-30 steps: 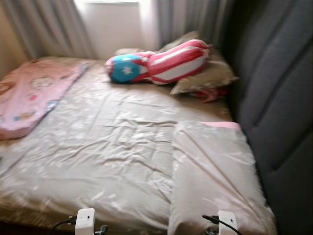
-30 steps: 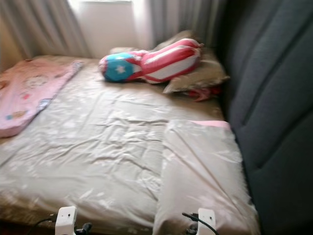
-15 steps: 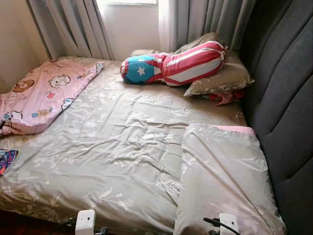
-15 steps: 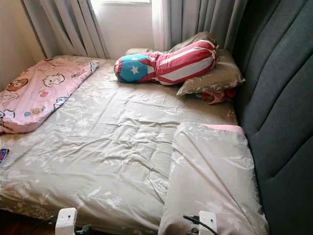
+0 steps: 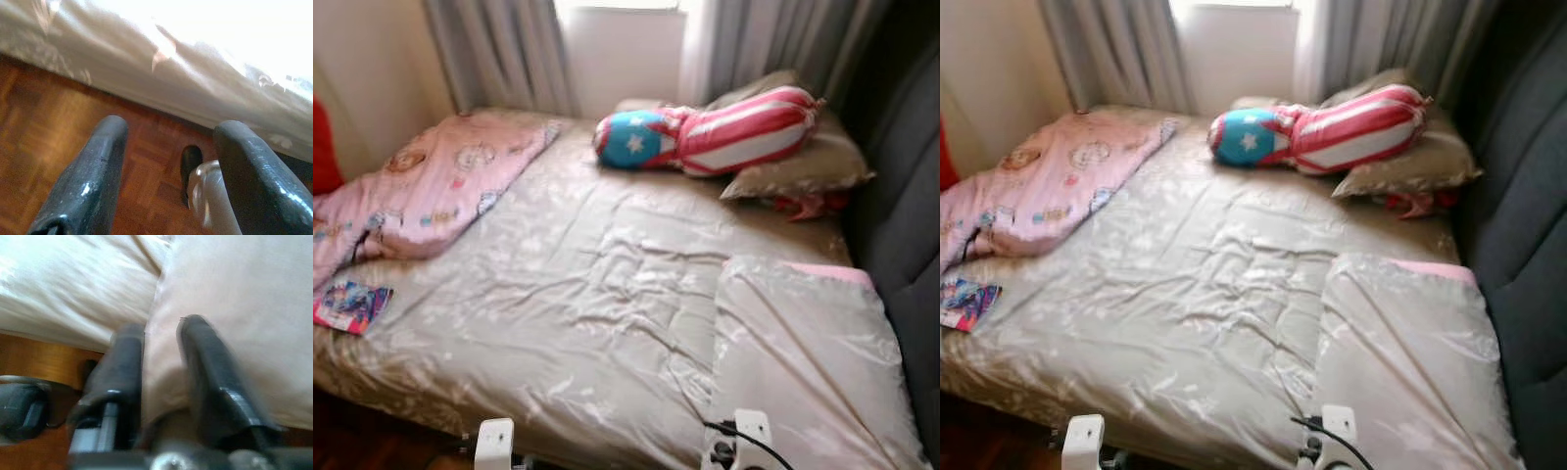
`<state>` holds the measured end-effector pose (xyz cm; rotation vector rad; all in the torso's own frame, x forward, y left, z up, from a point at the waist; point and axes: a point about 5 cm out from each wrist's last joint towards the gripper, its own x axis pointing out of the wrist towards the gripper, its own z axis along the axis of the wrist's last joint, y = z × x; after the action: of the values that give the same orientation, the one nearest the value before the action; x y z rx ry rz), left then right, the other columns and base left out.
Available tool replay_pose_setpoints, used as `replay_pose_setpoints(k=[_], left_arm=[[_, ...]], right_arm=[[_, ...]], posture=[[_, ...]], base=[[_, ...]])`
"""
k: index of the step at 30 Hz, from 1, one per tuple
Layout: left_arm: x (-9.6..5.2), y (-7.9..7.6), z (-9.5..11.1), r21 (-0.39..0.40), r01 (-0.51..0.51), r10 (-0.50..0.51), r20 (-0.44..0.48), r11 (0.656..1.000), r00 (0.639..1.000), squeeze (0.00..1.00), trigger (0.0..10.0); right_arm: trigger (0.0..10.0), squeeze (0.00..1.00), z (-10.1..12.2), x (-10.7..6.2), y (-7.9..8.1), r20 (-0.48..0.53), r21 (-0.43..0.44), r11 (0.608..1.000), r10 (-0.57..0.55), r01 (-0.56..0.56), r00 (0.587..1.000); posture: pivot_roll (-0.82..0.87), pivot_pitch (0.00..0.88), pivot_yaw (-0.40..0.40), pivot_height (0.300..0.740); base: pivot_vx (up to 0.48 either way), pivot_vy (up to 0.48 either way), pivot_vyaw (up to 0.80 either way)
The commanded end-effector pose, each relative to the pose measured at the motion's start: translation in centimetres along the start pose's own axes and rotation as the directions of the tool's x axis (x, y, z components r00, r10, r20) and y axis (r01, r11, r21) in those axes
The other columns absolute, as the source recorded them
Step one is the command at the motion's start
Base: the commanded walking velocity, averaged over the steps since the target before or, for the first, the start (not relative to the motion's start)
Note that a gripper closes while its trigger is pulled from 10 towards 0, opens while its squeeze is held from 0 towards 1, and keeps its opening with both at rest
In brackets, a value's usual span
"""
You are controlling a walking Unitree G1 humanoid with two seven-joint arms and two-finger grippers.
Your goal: Clean up the room
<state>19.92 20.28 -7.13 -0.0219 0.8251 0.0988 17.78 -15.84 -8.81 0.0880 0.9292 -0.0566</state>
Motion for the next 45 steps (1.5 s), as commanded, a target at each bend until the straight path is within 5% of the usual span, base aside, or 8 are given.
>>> replay_pose_setpoints(k=[1, 14, 27, 37, 45], left_arm=[[0.0, -0.8, -0.5, 0.005, 0.012, -0.011, -0.021, 1.000, 1.000, 0.00, 10.0], [0.2, -0.8, 0.6, 0.006, 0.002, -0.002, 0.005, 1.000, 1.000, 0.00, 10.0], [-1.8, 6.1, -2.4, -0.012, -0.071, 0.070, -0.049, 0.997, 0.996, 0.00, 10.0], [-2.0, 4.0, -4.5, -0.017, -0.060, 0.058, -0.094, 0.998, 0.994, 0.00, 10.0], [-2.1, 3.8, -4.6, -0.019, -0.058, 0.056, -0.102, 0.998, 0.993, 0.00, 10.0]], right_arm=[[10.0, 0.00, -0.9, -0.2, -1.1, -0.030, 0.004, 0.999, -0.031, 0.032, 0.999], [10.0, 0.00, -1.1, -0.3, -1.1, -0.043, 0.002, 0.999, -0.034, 0.035, 0.998], [10.0, 0.00, -0.9, -0.2, -1.1, -0.039, 0.024, 0.999, -0.041, 0.042, 0.998], [10.0, 0.00, -0.7, -0.2, -1.3, -0.037, 0.016, 0.999, -0.039, 0.040, 0.999], [10.0, 0.00, -0.8, -0.2, -1.3, -0.039, 0.015, 0.999, -0.039, 0.040, 0.998]], posture=[[0.06, 0.000, 0.002, 0.740], [0.06, 0.000, 0.001, 0.740], [0.08, 0.000, -0.015, 0.740], [0.08, 0.000, -0.022, 0.740], [0.08, 0.000, -0.021, 0.740]], base=[[0.000, 0.420, 0.00], [0.000, 0.421, 0.00], [0.000, 0.461, 0.00], [0.000, 0.480, 0.00], [0.000, 0.480, 0.00]])
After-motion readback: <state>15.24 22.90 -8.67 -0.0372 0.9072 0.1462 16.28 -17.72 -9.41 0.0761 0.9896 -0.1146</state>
